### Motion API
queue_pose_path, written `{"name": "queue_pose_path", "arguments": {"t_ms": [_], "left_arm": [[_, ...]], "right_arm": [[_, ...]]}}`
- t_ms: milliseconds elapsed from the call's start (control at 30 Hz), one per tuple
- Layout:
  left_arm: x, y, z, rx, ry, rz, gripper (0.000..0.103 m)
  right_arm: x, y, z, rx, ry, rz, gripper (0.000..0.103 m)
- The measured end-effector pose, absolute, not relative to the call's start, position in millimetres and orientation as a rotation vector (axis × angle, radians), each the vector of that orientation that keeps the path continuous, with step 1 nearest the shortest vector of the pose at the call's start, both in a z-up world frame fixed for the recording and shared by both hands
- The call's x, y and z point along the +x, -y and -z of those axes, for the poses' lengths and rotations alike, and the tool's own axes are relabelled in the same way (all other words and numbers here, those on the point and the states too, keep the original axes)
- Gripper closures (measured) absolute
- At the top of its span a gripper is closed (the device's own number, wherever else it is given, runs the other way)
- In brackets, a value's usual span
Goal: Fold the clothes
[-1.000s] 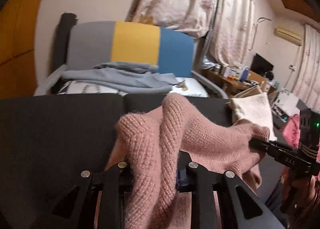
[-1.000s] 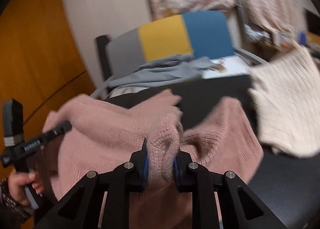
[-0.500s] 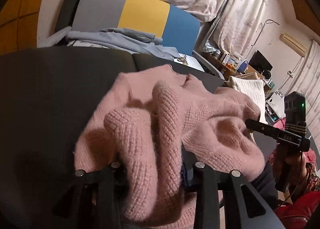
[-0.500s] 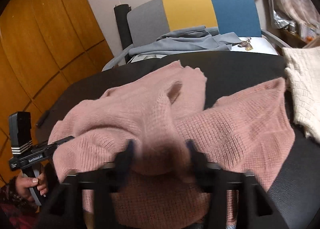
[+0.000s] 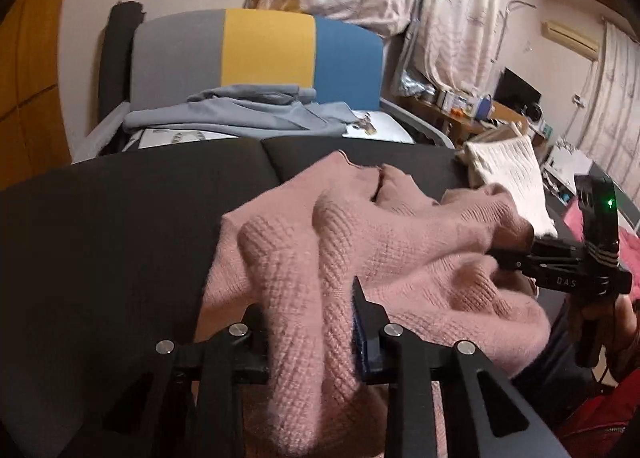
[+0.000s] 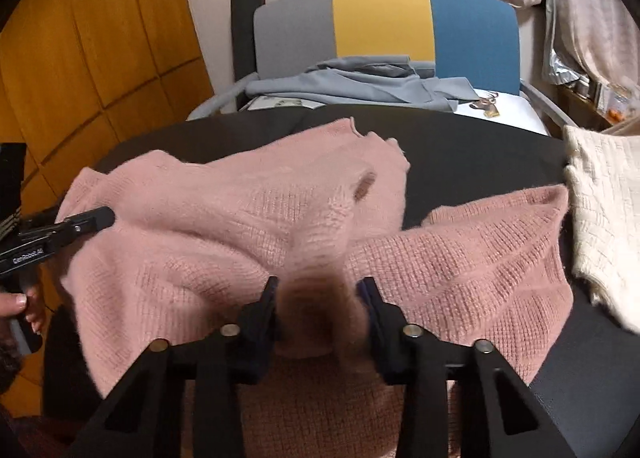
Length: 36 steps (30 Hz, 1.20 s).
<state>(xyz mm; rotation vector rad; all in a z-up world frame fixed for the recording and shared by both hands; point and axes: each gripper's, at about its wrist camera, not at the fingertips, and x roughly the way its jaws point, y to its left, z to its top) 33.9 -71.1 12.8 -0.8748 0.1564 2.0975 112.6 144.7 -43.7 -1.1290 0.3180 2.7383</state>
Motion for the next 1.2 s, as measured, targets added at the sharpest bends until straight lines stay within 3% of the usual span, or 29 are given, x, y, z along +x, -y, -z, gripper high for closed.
{"name": "queue_pose_path", "arguments": {"t_ms": [200, 433, 767, 1067, 1100, 1133, 1200], "left_arm": [[28.9, 76.2, -52.5, -0.799, -0.059, -2.107, 0.08], [19.7, 75.2, -145.0, -0.586, -0.04, -2.133, 0.08], [13.2, 74.6, -295.4, -0.24, -0.065, -2.207, 0.08], [3.7, 80.3, -376.8, -0.133, -0.077, -2.295, 0.08], [1.7, 82.8, -382.4, -0.138, -0.063, -2.303, 0.08], [-1.4, 85.9, -387.2, -0.147, -0.041, -2.299, 0.08], [-2.4, 96.3, -393.8, -0.121, 0.006, -2.312, 0.085]], "right_arm": [[116.2, -157.6, 28.1, -1.03, -0.47, -2.758, 0.085], [105.6, -159.3, -79.6, -0.677, -0.283, -2.887, 0.086], [95.7, -175.3, -237.4, -0.256, -0.28, -3.011, 0.086], [87.9, -150.5, -337.1, -0.033, -0.062, -2.986, 0.087], [89.9, -147.6, -344.7, -0.006, -0.034, -2.973, 0.088], [94.1, -144.0, -352.7, 0.038, -0.006, -2.951, 0.099], [105.8, -142.5, -372.8, 0.127, 0.021, -2.924, 0.1]]}}
